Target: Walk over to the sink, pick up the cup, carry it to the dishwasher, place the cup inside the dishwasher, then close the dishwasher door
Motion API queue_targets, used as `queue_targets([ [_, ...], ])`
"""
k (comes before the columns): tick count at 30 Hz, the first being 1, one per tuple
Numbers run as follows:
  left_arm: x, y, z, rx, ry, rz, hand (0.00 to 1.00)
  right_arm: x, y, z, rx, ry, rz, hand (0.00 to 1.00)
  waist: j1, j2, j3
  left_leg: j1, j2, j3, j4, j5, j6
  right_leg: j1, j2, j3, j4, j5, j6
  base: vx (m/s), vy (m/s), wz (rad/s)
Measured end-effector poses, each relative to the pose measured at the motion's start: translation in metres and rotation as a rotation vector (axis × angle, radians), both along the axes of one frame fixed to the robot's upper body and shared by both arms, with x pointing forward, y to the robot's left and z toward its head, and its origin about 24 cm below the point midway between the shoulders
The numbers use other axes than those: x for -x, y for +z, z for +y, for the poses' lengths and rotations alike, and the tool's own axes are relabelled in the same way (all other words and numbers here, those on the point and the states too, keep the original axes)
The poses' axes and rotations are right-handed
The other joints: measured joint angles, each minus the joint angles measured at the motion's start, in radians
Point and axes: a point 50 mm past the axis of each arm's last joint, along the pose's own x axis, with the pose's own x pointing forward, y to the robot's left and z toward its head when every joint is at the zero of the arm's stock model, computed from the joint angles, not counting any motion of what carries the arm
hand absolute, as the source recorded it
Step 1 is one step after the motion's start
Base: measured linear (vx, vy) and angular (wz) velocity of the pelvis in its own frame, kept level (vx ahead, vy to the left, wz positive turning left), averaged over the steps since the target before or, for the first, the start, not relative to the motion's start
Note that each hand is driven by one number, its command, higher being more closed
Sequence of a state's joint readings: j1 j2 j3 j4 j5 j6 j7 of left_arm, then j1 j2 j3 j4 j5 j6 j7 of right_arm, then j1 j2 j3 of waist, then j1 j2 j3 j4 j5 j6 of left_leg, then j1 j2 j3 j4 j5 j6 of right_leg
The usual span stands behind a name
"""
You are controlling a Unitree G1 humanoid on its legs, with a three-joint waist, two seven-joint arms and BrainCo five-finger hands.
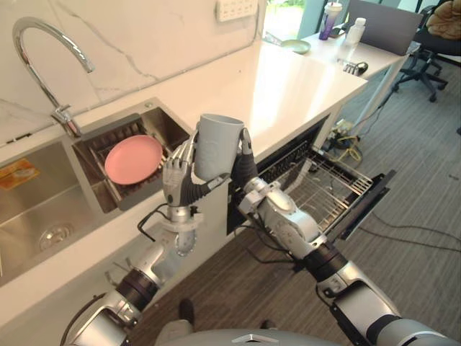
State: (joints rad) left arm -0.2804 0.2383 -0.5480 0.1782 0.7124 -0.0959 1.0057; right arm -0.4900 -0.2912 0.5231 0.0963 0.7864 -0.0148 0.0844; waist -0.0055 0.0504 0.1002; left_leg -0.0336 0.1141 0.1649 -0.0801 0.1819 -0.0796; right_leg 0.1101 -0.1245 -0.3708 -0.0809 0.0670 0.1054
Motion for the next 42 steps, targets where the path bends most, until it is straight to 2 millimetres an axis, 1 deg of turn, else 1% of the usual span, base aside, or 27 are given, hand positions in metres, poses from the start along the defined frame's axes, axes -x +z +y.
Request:
queue_targets([
  [1,0.0,0.001,0.0,0.002,0.0,-0.007,0.0,0.001,0.0,0.001,-0.009,0.001,-0.004,1.0,0.0,0.001,0.0,0.0,0.0,0.0,0.0,0.0,0.0,0.0,0.0,0.0,0.0,0.0,0.0,0.0,0.0,0.0],
  [5,0.007,-0.003,-0.003,-0.017,-0.03,-0.022,0.0,0.002,0.005,0.001,-0.066,-0.006,-0.033,1.0,-0.001,0.004,0.002,0.0,0.0,0.0,0.0,0.0,0.0,0.0,0.0,0.001,0.0,0.0,0.0,0.0,0.0,0.0],
  [8,0.009,-0.002,-0.007,0.026,-0.037,-0.044,0.0,0.006,0.005,0.008,-0.139,0.025,-0.007,1.0,-0.003,0.005,0.002,0.0,0.001,0.0,0.0,0.001,-0.001,-0.001,0.001,0.001,0.0,-0.001,-0.002,0.0,0.0,0.0],
  [11,0.01,0.0,-0.009,0.041,-0.048,-0.056,0.0,0.007,0.005,0.011,-0.184,0.023,0.006,1.0,-0.004,0.01,0.002,0.0,0.001,0.001,-0.001,0.001,-0.001,-0.002,0.001,0.003,0.0,-0.002,-0.002,0.0,0.0,0.0],
  [14,0.011,0.0,-0.009,0.048,-0.046,-0.065,0.0,0.009,0.004,0.012,-0.233,-0.012,0.016,1.0,-0.009,0.014,0.002,0.0,0.002,0.002,-0.006,0.001,-0.002,-0.003,0.001,0.004,0.0,-0.004,-0.004,0.0,0.0,0.0],
  [17,0.013,0.0,-0.014,0.045,-0.056,-0.069,0.0,0.013,0.0,0.012,-0.33,-0.059,0.043,1.0,-0.013,0.016,0.001,0.0,-0.001,0.006,-0.005,0.001,-0.002,-0.006,0.001,0.006,0.002,-0.005,-0.002,0.0,0.0,-0.02],
  [18,0.015,-0.003,-0.014,0.047,-0.053,-0.063,0.0,0.013,0.001,0.012,-0.39,-0.076,0.059,1.0,-0.02,0.016,0.001,0.002,-0.002,0.011,-0.005,0.002,-0.001,-0.008,-0.001,0.01,0.004,-0.005,-0.001,0.0,0.0,-0.09],
  [20,0.018,-0.006,-0.016,0.042,-0.051,-0.052,0.0,0.011,0.001,0.004,-0.482,-0.128,0.072,1.0,-0.028,0.016,0.001,0.005,-0.003,0.015,-0.005,0.002,0.0,-0.01,-0.003,0.01,0.007,-0.007,0.001,0.0,0.0,-0.08],
  [22,0.025,-0.013,-0.02,0.027,-0.057,-0.028,0.0,0.012,0.004,-0.011,-0.607,-0.195,0.073,1.0,-0.036,0.016,0.001,0.011,-0.005,0.026,-0.005,0.001,0.0,-0.011,-0.007,0.016,0.009,-0.009,0.004,0.0,0.0,-0.11],
  [23,0.026,-0.014,-0.02,0.026,-0.055,-0.026,0.0,0.013,0.004,-0.016,-0.628,-0.212,0.07,1.0,-0.038,0.016,0.001,0.013,-0.006,0.026,-0.006,0.001,0.0,-0.01,-0.009,0.017,0.01,-0.009,0.004,0.0,-0.001,-0.09],
  [25,0.025,-0.012,-0.02,0.045,-0.04,-0.031,0.0,0.016,-0.004,-0.034,-0.691,-0.293,0.083,1.0,-0.049,0.016,0.001,0.017,-0.009,0.029,-0.006,-0.002,0.002,-0.011,-0.011,0.026,0.016,-0.022,0.005,0.0,0.0,-0.02],
  [28,0.025,-0.004,-0.02,0.056,-0.026,-0.07,0.0,0.021,-0.018,-0.053,-0.738,-0.375,0.12,1.0,-0.054,0.016,0.001,0.015,-0.009,0.036,-0.006,-0.008,-0.003,-0.024,-0.015,0.029,0.025,-0.028,0.006,-0.02,0.002,-0.07],
  [29,0.024,0.002,-0.017,0.078,0.005,-0.094,0.0,0.025,-0.028,-0.065,-0.755,-0.437,0.146,1.0,-0.061,0.016,0.001,0.016,-0.01,0.04,-0.006,-0.01,-0.004,-0.026,-0.017,0.031,0.028,-0.029,0.006,0.0,-0.003,-0.06],
  [31,0.023,0.005,-0.016,0.094,0.016,-0.11,0.0,0.029,-0.035,-0.073,-0.777,-0.475,0.162,1.0,-0.065,0.016,0.001,0.016,-0.011,0.041,-0.006,-0.01,-0.004,-0.027,-0.018,0.031,0.028,-0.029,0.007,0.0,-0.002,-0.02],
  [32,0.023,0.008,-0.014,0.114,0.032,-0.128,0.0,0.032,-0.041,-0.081,-0.789,-0.516,0.17,1.0,-0.069,0.016,0.001,0.016,-0.011,0.042,-0.006,-0.011,-0.004,-0.027,-0.018,0.032,0.028,-0.029,0.007,0.0,0.0,0.0],
  [33,0.022,0.009,-0.013,0.12,0.041,-0.13,0.0,0.034,-0.043,-0.083,-0.791,-0.531,0.17,1.0,-0.072,0.016,0.001,0.016,-0.011,0.042,-0.006,-0.011,-0.004,-0.028,-0.018,0.032,0.028,-0.029,0.007,0.0,0.0,0.0],
  [36,0.021,0.01,-0.01,0.139,0.051,-0.135,0.0,0.038,-0.048,-0.101,-0.805,-0.611,0.153,1.0,-0.08,0.016,0.001,0.016,-0.011,0.05,-0.006,-0.011,-0.003,-0.032,-0.018,0.037,0.028,-0.029,0.007,0.01,-0.008,-0.05],
  [37,0.021,0.011,-0.008,0.165,0.043,-0.132,0.0,0.039,-0.048,-0.109,-0.811,-0.644,0.139,1.0,-0.081,0.016,0.001,0.016,-0.011,0.055,-0.006,-0.01,-0.002,-0.036,-0.018,0.043,0.03,-0.028,0.007,0.01,-0.013,-0.11],
  [38,0.02,0.012,-0.007,0.187,0.03,-0.126,0.0,0.039,-0.048,-0.114,-0.814,-0.664,0.131,1.0,-0.083,0.016,0.001,0.016,-0.011,0.056,-0.006,-0.008,0.001,-0.037,-0.018,0.044,0.03,-0.027,0.007,0.01,-0.013,-0.07],
  [40,0.019,0.015,-0.01,0.263,-0.069,-0.074,0.0,0.045,-0.052,-0.132,-0.827,-0.75,0.104,1.0,-0.084,0.015,0.001,0.016,-0.013,0.057,-0.006,-0.009,0.002,-0.038,-0.018,0.045,0.032,-0.023,0.006,0.0,0.0,0.0],
  [41,0.019,0.016,-0.012,0.279,-0.102,-0.053,0.0,0.047,-0.052,-0.137,-0.827,-0.769,0.098,1.0,-0.085,0.015,0.001,0.015,-0.013,0.057,-0.006,-0.009,0.002,-0.038,-0.019,0.046,0.033,-0.022,0.007,0.01,-0.004,-0.03],
  [42,0.018,0.019,-0.015,0.324,-0.18,0.003,0.0,0.048,-0.052,-0.147,-0.825,-0.808,0.077,1.0,-0.087,0.015,0.001,0.015,-0.013,0.058,-0.006,-0.009,0.002,-0.04,-0.019,0.05,0.034,-0.019,0.01,0.01,-0.003,-0.05],
])
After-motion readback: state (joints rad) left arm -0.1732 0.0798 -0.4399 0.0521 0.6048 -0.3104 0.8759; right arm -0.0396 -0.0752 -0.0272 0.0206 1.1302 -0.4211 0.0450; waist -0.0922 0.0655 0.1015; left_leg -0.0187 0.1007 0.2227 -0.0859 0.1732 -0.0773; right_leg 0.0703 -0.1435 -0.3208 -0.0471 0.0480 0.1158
